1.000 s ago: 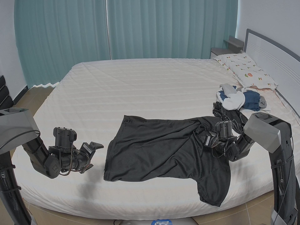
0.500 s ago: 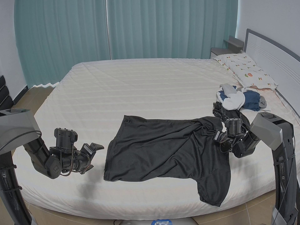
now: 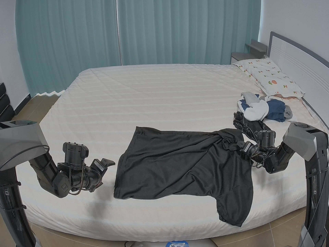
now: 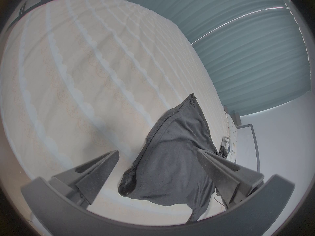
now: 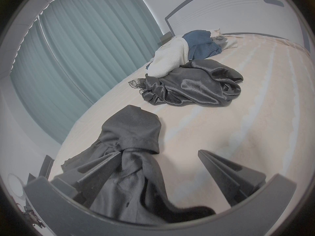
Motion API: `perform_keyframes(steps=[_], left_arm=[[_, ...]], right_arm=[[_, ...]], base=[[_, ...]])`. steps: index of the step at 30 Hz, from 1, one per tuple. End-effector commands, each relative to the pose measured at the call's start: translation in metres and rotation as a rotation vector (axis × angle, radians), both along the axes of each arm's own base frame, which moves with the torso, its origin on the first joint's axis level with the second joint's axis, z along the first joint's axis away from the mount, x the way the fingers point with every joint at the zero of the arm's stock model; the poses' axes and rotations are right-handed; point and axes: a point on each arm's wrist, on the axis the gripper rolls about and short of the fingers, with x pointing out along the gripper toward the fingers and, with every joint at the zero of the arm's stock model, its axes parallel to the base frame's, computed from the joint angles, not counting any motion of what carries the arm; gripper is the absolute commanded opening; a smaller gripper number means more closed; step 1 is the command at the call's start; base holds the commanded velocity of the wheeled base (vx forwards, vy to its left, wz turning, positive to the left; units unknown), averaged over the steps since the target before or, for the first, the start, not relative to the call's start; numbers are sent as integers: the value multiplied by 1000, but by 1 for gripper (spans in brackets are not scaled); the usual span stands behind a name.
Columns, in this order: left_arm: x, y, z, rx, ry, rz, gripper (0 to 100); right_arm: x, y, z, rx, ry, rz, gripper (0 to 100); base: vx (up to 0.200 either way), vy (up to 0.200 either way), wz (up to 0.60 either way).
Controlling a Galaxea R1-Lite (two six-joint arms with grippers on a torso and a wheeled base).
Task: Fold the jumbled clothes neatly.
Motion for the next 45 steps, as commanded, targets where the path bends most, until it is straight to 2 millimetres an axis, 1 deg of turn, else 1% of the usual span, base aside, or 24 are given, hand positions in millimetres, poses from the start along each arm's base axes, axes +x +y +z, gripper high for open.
perform_keyframes(steps=[1,4,6,9,11,15,17,19,20,24,31,32,40,45], left_arm=[[-3,-18,-14,77,-7,-18,100],[-9,-30,-21,141,-5,-54,100],[-16,-40,-26,191,7,-80,100],[-21,-49,-33,244,17,-106,100],[-23,-54,-35,255,23,-122,100],[-24,-57,-38,261,31,-132,100],[-25,-57,-40,273,39,-135,100],[-26,-58,-40,277,42,-141,100],[-26,-61,-44,298,54,-154,100],[-20,-64,-47,320,50,-144,100],[-15,-70,-53,384,72,-159,100],[-14,-72,-53,390,67,-157,0],[-14,-72,-54,396,69,-155,0],[-24,-66,-56,446,108,-137,0]], right_arm=[[-39,-9,27,36,-11,64,100],[-62,-11,32,35,-2,71,100],[-81,-12,35,42,10,79,100],[-107,-13,34,57,49,118,100],[-123,-13,29,57,94,144,100],[-151,-9,15,37,158,202,100],[-160,-8,11,38,170,229,100],[-163,-7,9,38,175,238,100],[-172,-7,2,34,191,266,100],[-182,-6,-10,18,223,285,100],[-190,-5,-18,22,222,306,100],[-192,-5,-19,24,228,309,100],[-203,7,-16,32,241,374,100],[-205,17,-20,27,259,412,100]], base=[[0,0,0],[0,0,0],[0,0,0],[0,0,0],[0,0,0],[0,0,0],[0,0,0],[0,0,0],[0,0,0],[0,0,0],[0,0,0],[0,0,0],[0,0,0],[0,0,0]])
